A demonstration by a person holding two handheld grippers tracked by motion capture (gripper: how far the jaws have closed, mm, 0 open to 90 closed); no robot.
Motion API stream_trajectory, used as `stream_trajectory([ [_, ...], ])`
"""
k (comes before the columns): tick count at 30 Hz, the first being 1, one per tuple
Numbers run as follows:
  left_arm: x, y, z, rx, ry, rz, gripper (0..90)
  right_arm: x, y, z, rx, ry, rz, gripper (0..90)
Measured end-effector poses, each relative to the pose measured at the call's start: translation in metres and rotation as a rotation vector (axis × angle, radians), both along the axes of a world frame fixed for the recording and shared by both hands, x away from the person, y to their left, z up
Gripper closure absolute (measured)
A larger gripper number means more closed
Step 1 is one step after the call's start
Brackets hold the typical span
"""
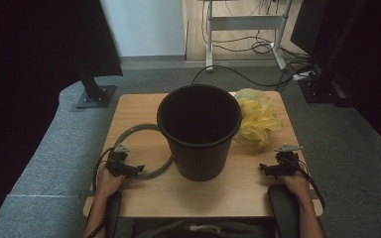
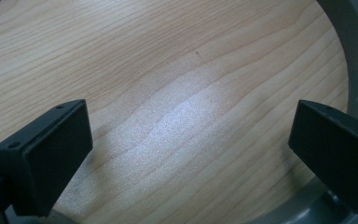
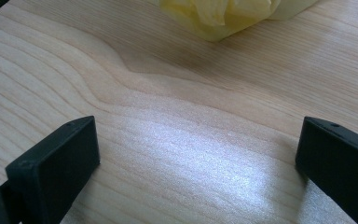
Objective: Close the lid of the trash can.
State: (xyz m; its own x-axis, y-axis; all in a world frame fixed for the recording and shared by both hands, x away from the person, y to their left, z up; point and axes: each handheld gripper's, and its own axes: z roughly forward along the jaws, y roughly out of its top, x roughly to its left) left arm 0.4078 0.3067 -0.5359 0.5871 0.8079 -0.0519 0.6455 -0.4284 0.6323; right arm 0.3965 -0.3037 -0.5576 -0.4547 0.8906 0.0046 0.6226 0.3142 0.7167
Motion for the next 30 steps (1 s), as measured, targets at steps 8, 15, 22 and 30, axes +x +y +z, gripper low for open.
stream_trajectory([
  [8,0.001,0.007,0.006,-0.045,-0.021,0.028,0.0,0.000,0.000,0.000,0.000,0.000,0.000,0.0],
  [15,0.009,0.019,0.017,-0.044,-0.049,0.065,0.0,0.000,0.000,0.000,0.001,0.000,0.000,0.0],
  [22,0.027,0.035,0.020,-0.020,-0.068,0.117,0.0,0.000,0.000,0.000,0.001,0.000,0.000,0.0],
  [30,0.044,0.050,0.006,-0.004,-0.040,0.185,0.0,0.000,0.000,0.000,0.000,0.001,0.000,0.0],
])
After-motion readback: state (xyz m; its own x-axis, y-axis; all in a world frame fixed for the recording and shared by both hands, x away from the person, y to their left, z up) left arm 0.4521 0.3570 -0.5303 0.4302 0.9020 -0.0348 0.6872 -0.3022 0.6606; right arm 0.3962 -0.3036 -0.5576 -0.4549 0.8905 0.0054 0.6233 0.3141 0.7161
